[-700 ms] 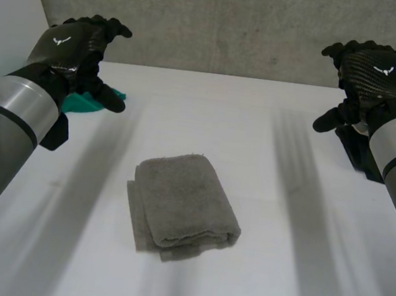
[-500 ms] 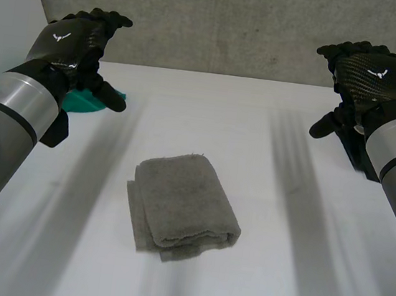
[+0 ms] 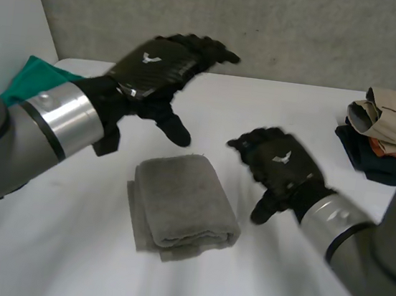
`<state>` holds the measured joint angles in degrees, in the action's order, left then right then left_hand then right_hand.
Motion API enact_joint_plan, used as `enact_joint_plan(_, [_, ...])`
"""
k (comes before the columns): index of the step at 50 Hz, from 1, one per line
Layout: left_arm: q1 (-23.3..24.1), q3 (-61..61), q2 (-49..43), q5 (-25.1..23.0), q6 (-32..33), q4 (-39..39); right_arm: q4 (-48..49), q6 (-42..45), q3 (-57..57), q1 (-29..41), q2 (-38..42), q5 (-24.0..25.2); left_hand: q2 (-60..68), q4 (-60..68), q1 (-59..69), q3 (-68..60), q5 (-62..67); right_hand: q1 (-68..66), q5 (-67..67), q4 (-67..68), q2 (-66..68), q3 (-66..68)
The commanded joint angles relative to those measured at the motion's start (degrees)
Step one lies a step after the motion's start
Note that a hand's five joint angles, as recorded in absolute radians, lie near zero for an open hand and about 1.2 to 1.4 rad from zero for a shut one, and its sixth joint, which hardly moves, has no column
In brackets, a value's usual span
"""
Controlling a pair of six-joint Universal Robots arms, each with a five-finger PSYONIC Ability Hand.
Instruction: Fold the laundry.
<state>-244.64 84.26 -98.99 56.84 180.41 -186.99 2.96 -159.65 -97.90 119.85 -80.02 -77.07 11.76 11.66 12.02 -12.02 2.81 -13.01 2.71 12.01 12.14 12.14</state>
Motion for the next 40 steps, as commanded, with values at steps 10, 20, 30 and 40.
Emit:
enact_joint_plan(10, [8.8,-8.2,-12.9,-1.2,5.5,0.4,22.0,-3.3,-7.8,11.1,15.6,-2.6,-1.8,-1.7,-2.0,2.0,-2.8,3.0,-2.7,-2.0,-2.1,-2.1])
enact_joint_plan(20, [9.5,-10.0,-13.3,0.6,5.4,0.2,27.7,-1.6,-5.4,12.1,21.0,-4.8,-1.8,-1.7,-2.0,2.0,-2.8,-1.8,2.1,2.8,2.6,2.6])
enact_joint_plan(30, [9.4,-9.7,-13.3,0.6,5.4,0.4,27.9,1.8,-2.3,12.1,24.6,-4.8,-1.8,-1.7,-2.0,2.0,-2.8,-8.2,8.5,9.2,9.0,9.0])
enact_joint_plan(40, [9.3,-9.8,-12.6,0.6,5.3,0.3,29.6,1.8,-0.5,12.1,24.5,-4.9,-1.8,-1.7,-2.0,2.0,-2.8,-11.2,11.5,12.2,12.1,12.1])
